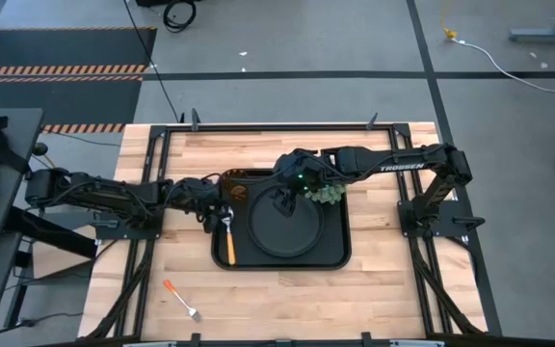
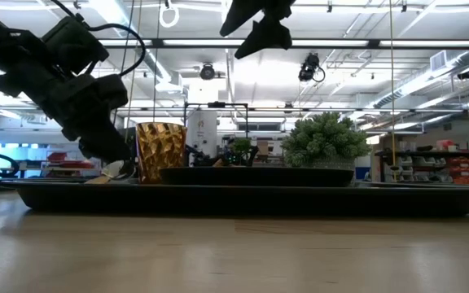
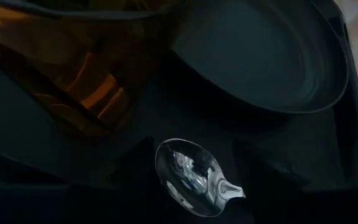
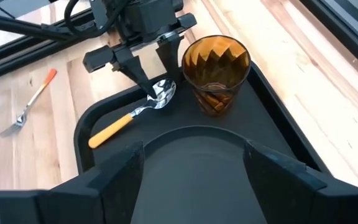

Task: Pick and place plate/cup/fork/spoon on tray
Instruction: Put the orange spoon on the black serving tray to the left of the black plate, then put the orange fork on the black serving tray to the right of the orange spoon

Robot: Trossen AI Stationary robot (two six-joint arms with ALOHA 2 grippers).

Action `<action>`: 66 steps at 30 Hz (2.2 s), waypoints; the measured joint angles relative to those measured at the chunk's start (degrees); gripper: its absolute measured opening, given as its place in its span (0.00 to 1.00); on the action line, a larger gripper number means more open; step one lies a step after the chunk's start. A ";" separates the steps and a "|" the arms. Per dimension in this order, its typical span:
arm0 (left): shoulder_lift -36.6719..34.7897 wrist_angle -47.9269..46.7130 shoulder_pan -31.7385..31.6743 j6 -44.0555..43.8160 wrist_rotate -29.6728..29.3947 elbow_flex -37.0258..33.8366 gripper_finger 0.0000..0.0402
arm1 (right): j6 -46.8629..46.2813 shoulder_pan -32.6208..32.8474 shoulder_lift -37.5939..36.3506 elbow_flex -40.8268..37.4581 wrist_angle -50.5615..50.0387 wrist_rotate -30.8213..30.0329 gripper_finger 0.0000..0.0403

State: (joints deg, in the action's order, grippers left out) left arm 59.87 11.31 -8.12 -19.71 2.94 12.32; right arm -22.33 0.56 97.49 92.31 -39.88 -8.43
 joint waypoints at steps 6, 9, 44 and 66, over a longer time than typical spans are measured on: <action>-0.37 -0.85 0.00 -0.61 0.04 3.32 0.57 | 1.03 -0.03 0.00 0.00 -0.02 -0.04 0.67; -0.37 -2.16 0.00 -0.61 0.04 6.53 0.57 | -0.71 0.00 0.00 0.02 -0.67 -0.02 0.67; 2.09 -35.19 62.80 -12.63 -3.62 20.02 0.42 | -11.25 7.11 -0.04 0.04 -8.37 -2.45 0.67; 22.60 -32.47 69.79 -4.32 -9.85 27.52 0.33 | -13.05 11.03 -0.07 0.04 -12.68 -0.87 0.67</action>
State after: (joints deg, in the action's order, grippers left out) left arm 82.48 -21.15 61.67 -24.03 -6.91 39.83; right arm -35.37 11.59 97.43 92.36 -52.56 -9.30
